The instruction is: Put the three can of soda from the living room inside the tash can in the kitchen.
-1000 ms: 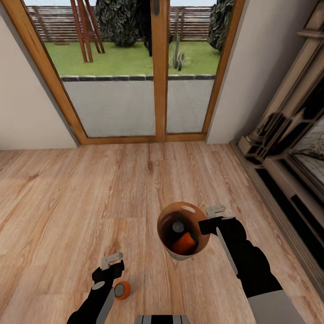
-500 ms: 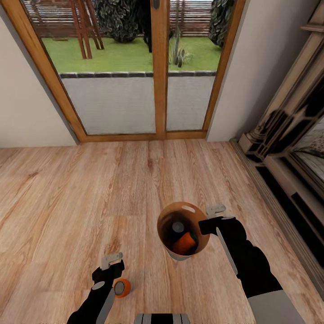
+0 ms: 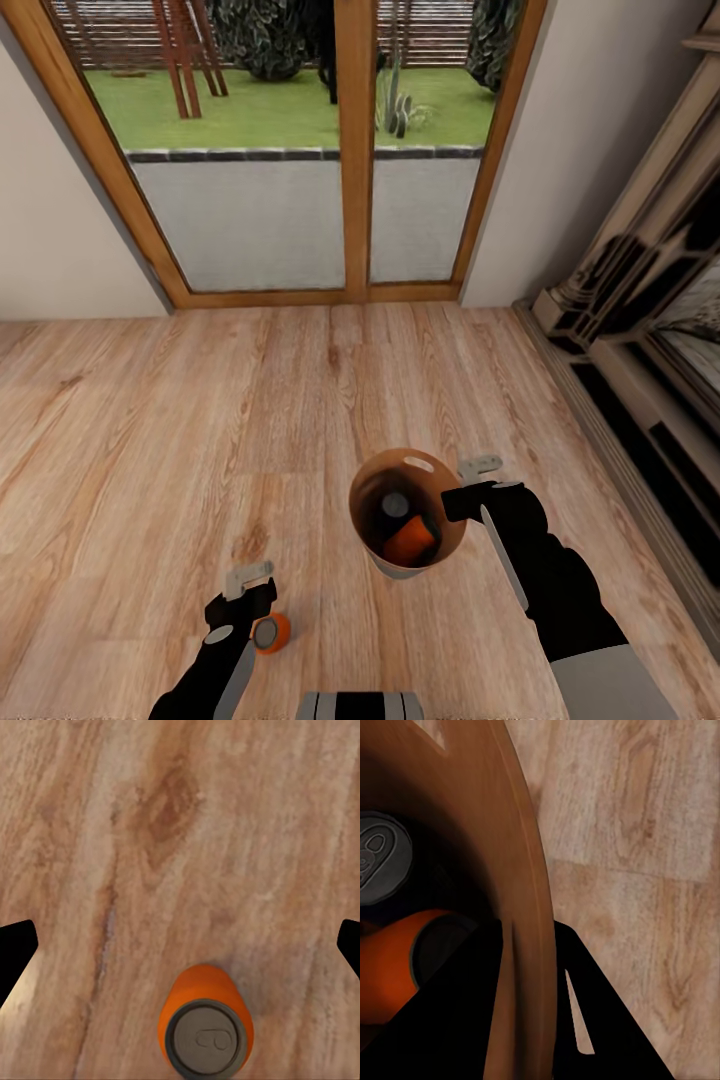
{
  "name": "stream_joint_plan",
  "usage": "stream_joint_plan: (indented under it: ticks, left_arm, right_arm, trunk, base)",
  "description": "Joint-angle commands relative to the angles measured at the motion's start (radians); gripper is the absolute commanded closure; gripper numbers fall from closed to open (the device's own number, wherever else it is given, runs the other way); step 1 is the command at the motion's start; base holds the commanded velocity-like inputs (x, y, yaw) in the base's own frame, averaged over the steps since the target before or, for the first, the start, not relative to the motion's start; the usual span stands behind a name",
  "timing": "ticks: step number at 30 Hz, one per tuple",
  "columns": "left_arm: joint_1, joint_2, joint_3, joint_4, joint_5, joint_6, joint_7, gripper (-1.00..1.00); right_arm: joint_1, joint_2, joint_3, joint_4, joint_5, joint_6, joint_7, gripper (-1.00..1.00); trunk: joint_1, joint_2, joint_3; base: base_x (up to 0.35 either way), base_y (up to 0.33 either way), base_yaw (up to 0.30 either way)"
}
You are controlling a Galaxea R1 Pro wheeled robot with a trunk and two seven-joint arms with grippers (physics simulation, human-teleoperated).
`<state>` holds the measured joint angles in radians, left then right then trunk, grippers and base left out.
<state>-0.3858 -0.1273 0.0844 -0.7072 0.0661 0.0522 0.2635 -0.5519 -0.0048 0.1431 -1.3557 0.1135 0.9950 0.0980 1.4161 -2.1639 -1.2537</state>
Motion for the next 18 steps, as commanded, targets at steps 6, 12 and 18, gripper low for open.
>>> stream_joint_plan:
  ticks: [6,12,18]
  left_arm:
    - [0.000,0.000,0.000,0.000,0.000,0.000,0.000,-1.00]
    - [0.000,0.000,0.000,0.001,0.000,0.000,0.000,-1.00]
    - [0.000,0.000,0.000,0.001,0.000,0.000,-0.001,-1.00]
  right_arm:
    - [0.000,0.000,0.000,-0.001,-0.018,0.001,0.003,1.00]
    - [0.000,0.000,0.000,-0.001,-0.018,0.001,0.003,1.00]
    - [0.000,0.000,0.000,0.000,-0.018,0.001,0.003,1.00]
  trunk:
    - [0.000,0.000,-0.010]
    - [0.000,0.000,-0.020]
    - [0.000,0.000,-0.029]
  base:
    - [0.000,0.000,0.000]
    - [0.000,0.000,0.000]
    - [0.000,0.000,0.000]
